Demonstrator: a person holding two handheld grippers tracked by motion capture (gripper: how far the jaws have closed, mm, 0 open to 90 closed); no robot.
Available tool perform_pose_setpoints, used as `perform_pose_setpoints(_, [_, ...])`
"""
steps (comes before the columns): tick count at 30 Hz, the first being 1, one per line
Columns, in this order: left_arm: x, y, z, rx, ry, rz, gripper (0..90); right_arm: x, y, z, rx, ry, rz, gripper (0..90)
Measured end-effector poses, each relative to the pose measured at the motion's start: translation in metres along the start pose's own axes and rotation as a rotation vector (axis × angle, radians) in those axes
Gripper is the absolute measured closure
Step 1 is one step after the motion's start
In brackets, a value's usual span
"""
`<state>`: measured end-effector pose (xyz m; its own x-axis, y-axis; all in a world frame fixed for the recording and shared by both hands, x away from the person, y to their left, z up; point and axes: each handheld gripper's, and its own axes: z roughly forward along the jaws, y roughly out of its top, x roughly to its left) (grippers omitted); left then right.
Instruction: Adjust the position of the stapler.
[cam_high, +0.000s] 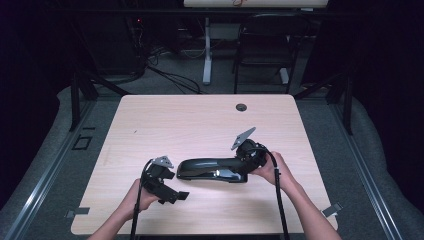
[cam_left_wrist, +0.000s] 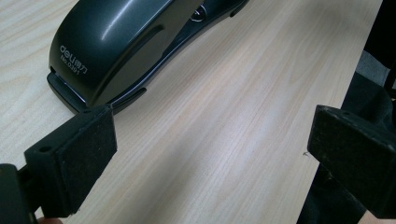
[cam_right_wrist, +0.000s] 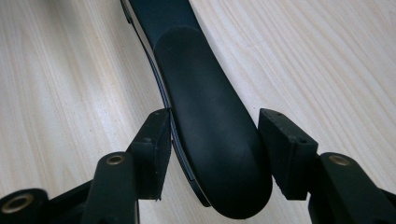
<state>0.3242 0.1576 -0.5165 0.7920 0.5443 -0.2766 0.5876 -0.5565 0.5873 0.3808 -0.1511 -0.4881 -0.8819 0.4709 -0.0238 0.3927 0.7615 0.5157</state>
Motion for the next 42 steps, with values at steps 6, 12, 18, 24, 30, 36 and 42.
perform_pose_setpoints(6, [0.000,0.000,0.001,0.000,0.002,0.004,1.4,0.000,0.000,0.000,0.000,-0.002,0.013,44.7])
perform_pose_setpoints(12, [0.001,-0.001,0.001,-0.001,0.004,0.005,1.3,-0.001,0.000,0.001,0.001,-0.009,0.033,42.1])
perform_pose_setpoints(18, [0.005,0.000,0.002,-0.016,-0.004,0.002,1.2,0.002,-0.002,0.000,0.006,-0.040,0.067,33.9])
perform_pose_setpoints(24, [0.005,0.001,-0.005,-0.077,0.030,0.016,1.5,0.003,-0.011,-0.008,-0.016,-0.046,0.130,20.8])
perform_pose_setpoints(30, [0.001,0.005,-0.007,-0.125,0.048,0.031,1.3,0.011,-0.023,-0.016,-0.026,-0.074,0.164,14.4])
perform_pose_setpoints(36, [-0.001,0.006,-0.006,-0.127,0.050,0.033,0.9,0.023,-0.040,-0.026,-0.032,-0.098,0.204,10.7])
perform_pose_setpoints(42, [-0.010,0.006,-0.009,-0.167,0.049,0.063,3.6,0.028,-0.052,-0.026,-0.044,-0.086,0.229,13.8])
